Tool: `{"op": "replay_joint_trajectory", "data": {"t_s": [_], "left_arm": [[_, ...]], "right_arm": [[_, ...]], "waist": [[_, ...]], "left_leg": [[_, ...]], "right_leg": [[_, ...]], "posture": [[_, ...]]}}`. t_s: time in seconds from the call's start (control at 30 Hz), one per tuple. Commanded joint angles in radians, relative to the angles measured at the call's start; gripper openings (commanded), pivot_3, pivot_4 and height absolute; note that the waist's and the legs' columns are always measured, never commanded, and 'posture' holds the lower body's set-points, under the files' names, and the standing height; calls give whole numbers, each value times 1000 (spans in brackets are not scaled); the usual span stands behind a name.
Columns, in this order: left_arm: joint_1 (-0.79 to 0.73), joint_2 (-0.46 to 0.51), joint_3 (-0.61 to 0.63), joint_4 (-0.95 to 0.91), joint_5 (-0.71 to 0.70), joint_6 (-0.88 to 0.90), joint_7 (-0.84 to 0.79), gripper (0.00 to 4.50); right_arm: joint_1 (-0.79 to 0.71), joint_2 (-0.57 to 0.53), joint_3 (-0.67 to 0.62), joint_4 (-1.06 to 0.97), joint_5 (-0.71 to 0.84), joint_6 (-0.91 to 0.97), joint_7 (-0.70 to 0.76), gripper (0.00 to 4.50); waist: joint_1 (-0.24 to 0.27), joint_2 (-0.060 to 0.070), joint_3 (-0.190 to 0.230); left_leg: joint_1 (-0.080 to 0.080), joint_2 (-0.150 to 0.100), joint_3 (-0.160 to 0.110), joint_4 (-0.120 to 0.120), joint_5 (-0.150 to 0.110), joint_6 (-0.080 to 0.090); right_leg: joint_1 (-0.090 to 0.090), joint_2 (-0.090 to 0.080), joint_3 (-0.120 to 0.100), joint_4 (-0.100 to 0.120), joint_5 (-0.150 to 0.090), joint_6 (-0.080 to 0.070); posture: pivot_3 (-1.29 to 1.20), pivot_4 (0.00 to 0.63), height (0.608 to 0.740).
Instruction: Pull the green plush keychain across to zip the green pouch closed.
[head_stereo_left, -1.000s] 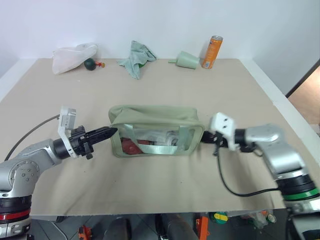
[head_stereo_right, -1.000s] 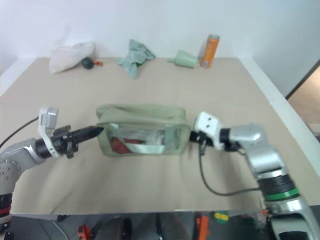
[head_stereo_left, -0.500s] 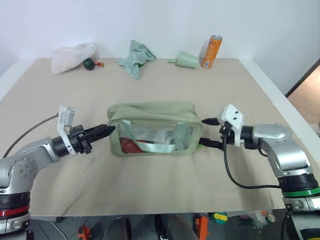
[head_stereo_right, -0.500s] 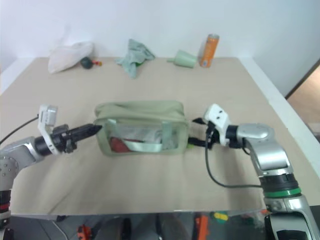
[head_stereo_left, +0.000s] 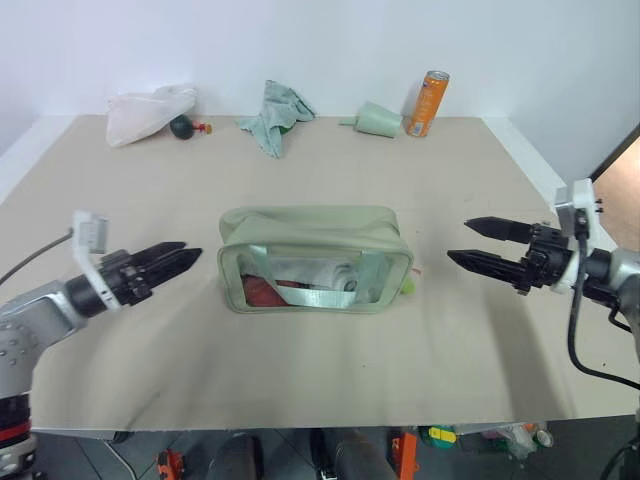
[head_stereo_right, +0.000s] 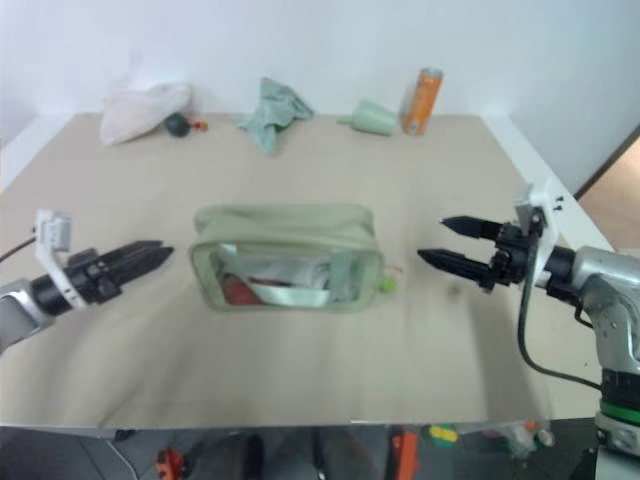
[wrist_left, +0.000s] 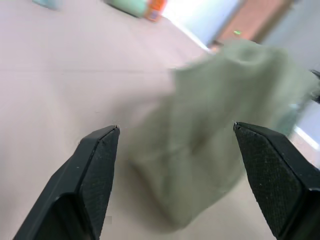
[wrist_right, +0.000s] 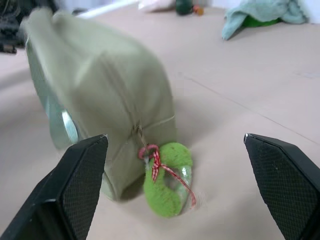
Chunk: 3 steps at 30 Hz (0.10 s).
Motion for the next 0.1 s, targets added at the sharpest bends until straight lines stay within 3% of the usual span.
{"op": "replay_joint_trajectory", "data": {"t_s": [0.03,0.1], "left_arm": [[20,9,62,121,89,-97,16,3785],[-5,-6,65,157,90,-107,23,3785]], "right_arm": [[41,16,-52,-91,69,38,-52,4500],[56,31,-20,-112,63,36,-80,4500]], "waist": [[1,0,0],[2,0,0]], "left_leg": [[1,0,0,-1,0,0],[0,0,-1,0,0,0]], "right_leg": [[0,0,0,0,0,0],[0,0,-1,0,0,0]], "posture": [[0,150,740],[0,150,740]]}}
